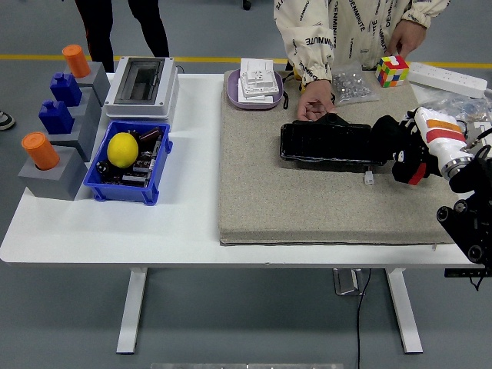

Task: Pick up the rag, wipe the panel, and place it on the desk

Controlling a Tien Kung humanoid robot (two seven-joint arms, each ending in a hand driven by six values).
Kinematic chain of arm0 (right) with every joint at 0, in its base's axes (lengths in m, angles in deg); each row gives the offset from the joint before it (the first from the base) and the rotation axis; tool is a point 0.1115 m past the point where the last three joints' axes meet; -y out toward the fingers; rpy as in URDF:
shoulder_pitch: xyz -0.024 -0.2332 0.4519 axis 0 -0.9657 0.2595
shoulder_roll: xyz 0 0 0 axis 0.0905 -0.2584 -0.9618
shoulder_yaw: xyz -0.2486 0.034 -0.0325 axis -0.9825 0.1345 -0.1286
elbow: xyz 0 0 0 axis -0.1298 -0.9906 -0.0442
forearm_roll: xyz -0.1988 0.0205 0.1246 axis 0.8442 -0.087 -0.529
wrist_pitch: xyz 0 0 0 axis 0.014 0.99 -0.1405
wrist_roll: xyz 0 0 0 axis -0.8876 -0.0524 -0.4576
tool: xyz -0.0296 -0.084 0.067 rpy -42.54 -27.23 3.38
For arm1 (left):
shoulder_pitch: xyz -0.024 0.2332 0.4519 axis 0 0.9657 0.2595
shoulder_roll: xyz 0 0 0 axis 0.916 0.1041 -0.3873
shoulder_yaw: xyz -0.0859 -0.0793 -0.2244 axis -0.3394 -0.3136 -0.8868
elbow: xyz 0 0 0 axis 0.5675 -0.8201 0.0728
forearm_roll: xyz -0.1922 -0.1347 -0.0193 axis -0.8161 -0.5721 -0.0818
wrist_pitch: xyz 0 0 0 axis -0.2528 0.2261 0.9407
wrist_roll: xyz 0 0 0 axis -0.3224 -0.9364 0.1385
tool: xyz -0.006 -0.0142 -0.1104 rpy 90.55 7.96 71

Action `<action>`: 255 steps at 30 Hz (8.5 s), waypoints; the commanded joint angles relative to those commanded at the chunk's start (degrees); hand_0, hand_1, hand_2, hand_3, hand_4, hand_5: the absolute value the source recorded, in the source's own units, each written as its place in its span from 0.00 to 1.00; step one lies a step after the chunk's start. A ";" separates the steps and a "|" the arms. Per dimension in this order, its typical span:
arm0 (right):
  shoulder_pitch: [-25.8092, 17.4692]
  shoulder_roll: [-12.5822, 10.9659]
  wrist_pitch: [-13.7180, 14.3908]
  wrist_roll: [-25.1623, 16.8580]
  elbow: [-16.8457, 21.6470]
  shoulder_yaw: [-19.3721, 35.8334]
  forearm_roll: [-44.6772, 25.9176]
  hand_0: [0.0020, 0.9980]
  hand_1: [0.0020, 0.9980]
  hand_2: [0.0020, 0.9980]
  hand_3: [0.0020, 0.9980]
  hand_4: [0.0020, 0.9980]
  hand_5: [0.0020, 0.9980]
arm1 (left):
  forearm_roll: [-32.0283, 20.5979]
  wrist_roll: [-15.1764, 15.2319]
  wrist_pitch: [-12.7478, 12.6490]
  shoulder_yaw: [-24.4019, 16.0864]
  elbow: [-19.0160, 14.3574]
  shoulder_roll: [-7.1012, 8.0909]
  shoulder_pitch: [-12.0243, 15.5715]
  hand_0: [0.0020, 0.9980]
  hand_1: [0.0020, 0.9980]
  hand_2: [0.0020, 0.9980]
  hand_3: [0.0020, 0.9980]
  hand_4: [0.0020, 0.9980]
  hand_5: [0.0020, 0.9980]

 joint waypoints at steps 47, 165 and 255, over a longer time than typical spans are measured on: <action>2.75 7.31 0.16 -0.33 -1.51 -1.97 0.19 0.20 0.32 0.39 0.39 0.98 0.02 | -0.54 0.02 -0.03 0.01 0.00 -0.08 -0.96 0.65 0.69 0.74 0.57 0.60 0.47; 1.56 1.78 -0.41 -0.13 -4.68 -2.29 0.09 0.20 0.32 0.39 0.39 0.97 0.01 | -0.31 0.10 0.02 0.02 0.00 0.07 -0.48 0.65 0.69 0.73 0.56 0.60 0.47; 3.05 4.81 -0.28 -0.12 -5.65 -0.47 1.40 0.20 0.32 0.39 0.39 0.97 0.01 | -0.36 0.11 -0.05 -0.74 0.00 -0.31 -0.45 0.65 0.69 0.73 0.56 0.60 0.47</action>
